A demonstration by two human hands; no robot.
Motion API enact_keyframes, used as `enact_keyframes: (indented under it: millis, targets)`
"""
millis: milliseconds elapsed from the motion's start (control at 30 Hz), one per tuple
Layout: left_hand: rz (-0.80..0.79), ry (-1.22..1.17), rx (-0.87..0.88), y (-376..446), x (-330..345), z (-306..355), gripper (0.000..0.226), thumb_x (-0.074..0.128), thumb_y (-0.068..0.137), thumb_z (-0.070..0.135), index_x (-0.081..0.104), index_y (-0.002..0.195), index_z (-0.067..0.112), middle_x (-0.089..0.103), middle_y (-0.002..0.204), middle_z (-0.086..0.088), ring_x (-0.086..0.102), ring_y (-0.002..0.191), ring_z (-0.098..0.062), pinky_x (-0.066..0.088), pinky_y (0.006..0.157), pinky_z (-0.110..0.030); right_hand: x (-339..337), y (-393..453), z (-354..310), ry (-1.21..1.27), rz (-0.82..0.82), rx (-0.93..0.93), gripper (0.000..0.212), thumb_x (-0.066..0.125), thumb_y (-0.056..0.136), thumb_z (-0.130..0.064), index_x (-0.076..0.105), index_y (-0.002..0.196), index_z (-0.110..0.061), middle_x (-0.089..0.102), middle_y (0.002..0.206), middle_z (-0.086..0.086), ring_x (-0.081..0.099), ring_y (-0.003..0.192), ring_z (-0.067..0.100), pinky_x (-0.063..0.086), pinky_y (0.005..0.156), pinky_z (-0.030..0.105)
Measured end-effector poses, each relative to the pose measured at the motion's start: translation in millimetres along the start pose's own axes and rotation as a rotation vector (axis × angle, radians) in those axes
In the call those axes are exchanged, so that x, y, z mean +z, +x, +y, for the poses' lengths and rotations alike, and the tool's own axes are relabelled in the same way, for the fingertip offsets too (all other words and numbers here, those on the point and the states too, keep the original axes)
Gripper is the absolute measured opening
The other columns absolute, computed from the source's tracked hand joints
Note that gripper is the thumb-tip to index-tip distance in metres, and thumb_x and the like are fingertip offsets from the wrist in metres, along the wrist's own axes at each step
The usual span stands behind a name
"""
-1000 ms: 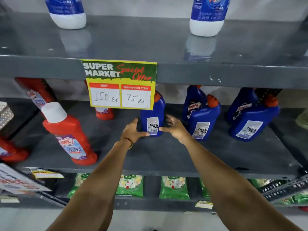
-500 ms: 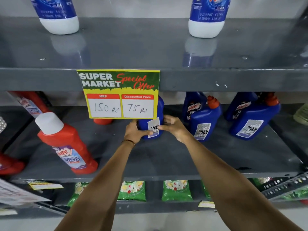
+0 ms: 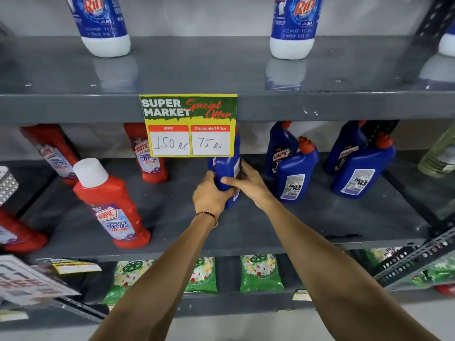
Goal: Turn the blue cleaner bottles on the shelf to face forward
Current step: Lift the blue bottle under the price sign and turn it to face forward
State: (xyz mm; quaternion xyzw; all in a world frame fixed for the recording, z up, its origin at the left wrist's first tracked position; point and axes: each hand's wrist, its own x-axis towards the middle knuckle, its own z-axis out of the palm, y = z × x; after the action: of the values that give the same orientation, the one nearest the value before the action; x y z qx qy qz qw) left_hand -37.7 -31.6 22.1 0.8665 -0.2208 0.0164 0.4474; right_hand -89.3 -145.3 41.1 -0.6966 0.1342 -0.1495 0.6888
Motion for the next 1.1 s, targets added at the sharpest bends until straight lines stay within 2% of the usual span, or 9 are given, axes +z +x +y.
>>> enact_keyframes:
  millis: [100,167,267,333,533,667,767,1000,1100]
  targets:
    - [-0.109,-0.055,0.046,4,-10,-4,0.049,0.077,0.053,0.053,0.048,0.079,0.022,0.062,0.073,0.008,0.06,0.065,-0.014,0.046,0.053,-0.026,-4,-5,1,0.01,0.036,-0.025,0.059,0.078,0.068,-0.017,0.054,0.121,-0.019,0.066,0.118,0.005,0.064,0.106,0.017,0.054,0.09,0.036]
    - [-0.264,-0.307,-0.013,10,-19,-10,0.04,0.083,0.056,0.038,0.056,0.081,0.024,0.065,0.078,0.008,0.064,0.075,-0.014,0.048,0.057,-0.017,-9,-7,2,0.042,0.04,-0.044,0.055,0.078,0.068,-0.016,0.057,0.118,-0.019,0.068,0.116,0.004,0.064,0.105,0.017,0.052,0.091,0.035]
    - [-0.499,-0.66,-0.227,17,-29,-25,0.031,0.074,0.073,0.021,0.062,0.101,0.023,0.068,0.1,0.003,0.062,0.104,-0.018,0.052,0.085,-0.029,-15,-11,0,0.11,-0.01,-0.038,0.047,0.076,0.069,-0.016,0.061,0.113,-0.023,0.069,0.114,-0.001,0.064,0.106,0.013,0.051,0.089,0.027]
    - [-0.632,-0.768,-0.325,19,-30,-33,0.037,0.063,0.082,0.018,0.056,0.119,0.019,0.064,0.114,0.001,0.058,0.113,-0.019,0.044,0.101,-0.04,-18,-12,-3,0.158,-0.071,-0.002,0.042,0.075,0.07,-0.017,0.064,0.108,-0.029,0.071,0.11,-0.007,0.064,0.106,0.011,0.05,0.088,0.026]
    - [-0.922,-0.957,-0.355,14,-26,-33,0.046,0.065,0.074,0.03,0.057,0.119,0.023,0.069,0.111,-0.002,0.067,0.099,-0.023,0.058,0.079,-0.034,-25,-8,-1,0.347,-0.178,0.106,0.05,0.069,0.073,-0.008,0.053,0.12,-0.017,0.07,0.105,-0.001,0.064,0.102,0.02,0.054,0.085,0.028]
    - [-0.836,-0.941,-0.35,13,-19,-33,0.038,0.058,0.082,0.015,0.054,0.121,0.014,0.07,0.103,-0.004,0.069,0.089,-0.018,0.058,0.076,-0.03,-25,-9,5,0.445,-0.184,0.116,0.032,0.062,0.078,-0.003,0.059,0.107,-0.017,0.07,0.099,0.0,0.063,0.098,0.019,0.055,0.083,0.028]
    - [-0.714,-0.9,-0.381,11,-14,-31,0.028,0.062,0.081,0.007,0.059,0.108,0.016,0.072,0.091,0.002,0.07,0.078,-0.013,0.059,0.067,-0.027,-25,-7,5,0.431,-0.201,0.132,0.036,0.058,0.083,-0.003,0.057,0.117,-0.013,0.066,0.109,0.004,0.062,0.104,0.019,0.053,0.09,0.029]
    - [-0.331,-0.594,-0.429,8,-2,-33,0.063,0.085,0.056,0.014,0.054,0.11,0.006,0.066,0.108,-0.011,0.064,0.098,-0.027,0.054,0.086,-0.042,-24,-3,7,0.239,-0.167,0.124,0.035,0.058,0.085,-0.003,0.06,0.114,-0.023,0.065,0.114,0.003,0.063,0.105,0.013,0.055,0.085,0.026]
    - [-0.173,-0.473,-0.415,7,4,-32,0.075,0.089,0.047,0.018,0.048,0.108,0.006,0.063,0.104,-0.007,0.062,0.091,-0.023,0.052,0.078,-0.033,-22,0,10,0.206,-0.133,0.127,0.043,0.056,0.085,0.001,0.056,0.121,-0.023,0.062,0.118,0.005,0.061,0.107,0.012,0.055,0.085,0.026]
